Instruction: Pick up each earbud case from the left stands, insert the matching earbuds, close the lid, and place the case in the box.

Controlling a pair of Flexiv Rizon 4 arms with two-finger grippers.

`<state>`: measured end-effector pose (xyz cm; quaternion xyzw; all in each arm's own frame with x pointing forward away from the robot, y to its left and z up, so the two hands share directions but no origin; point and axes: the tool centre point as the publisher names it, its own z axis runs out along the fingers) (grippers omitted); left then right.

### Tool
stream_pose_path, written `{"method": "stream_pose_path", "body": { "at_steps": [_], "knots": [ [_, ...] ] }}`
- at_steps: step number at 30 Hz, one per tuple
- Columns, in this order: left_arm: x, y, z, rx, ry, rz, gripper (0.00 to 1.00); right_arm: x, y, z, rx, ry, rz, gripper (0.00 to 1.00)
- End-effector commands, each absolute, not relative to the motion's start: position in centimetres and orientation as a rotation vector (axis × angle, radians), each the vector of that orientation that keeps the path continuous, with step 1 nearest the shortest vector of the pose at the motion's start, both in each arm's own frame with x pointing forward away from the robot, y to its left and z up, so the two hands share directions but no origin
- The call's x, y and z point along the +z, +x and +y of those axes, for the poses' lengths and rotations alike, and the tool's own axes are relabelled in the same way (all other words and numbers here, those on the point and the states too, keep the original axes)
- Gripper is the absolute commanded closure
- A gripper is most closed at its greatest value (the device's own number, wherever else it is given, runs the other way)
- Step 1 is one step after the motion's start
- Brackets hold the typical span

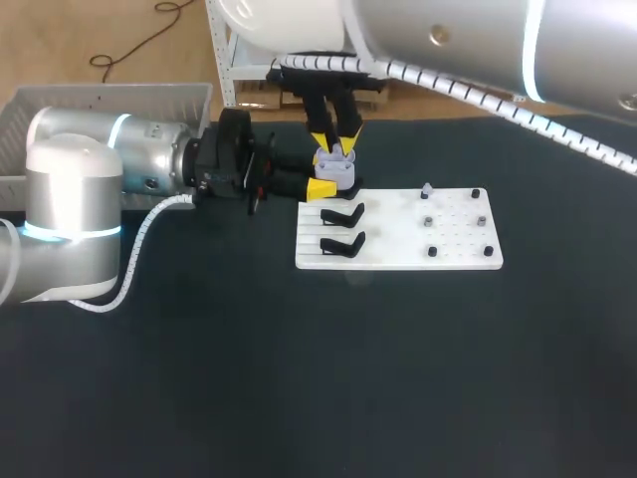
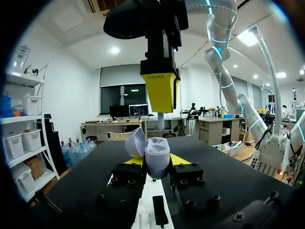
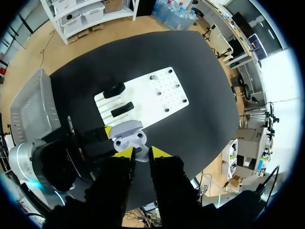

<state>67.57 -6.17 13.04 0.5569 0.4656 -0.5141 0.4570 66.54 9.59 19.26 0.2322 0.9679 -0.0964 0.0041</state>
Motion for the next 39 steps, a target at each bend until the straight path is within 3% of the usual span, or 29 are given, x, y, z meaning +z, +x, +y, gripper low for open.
{"method": "stream_pose_path", "body": {
  "at_steps": [1, 39],
  "knots": [
    [13.0, 67.7, -6.2, -1.269, 1.376, 1.147, 1.00, 18.9, 66.8, 9.7, -0.310, 0.728, 3.038, 1.00],
    [13.0, 67.7, -6.2, -1.269, 1.376, 1.147, 1.00, 16.9, 68.0, 9.3, -0.381, 0.722, 3.059, 1.00]
  ]
}}
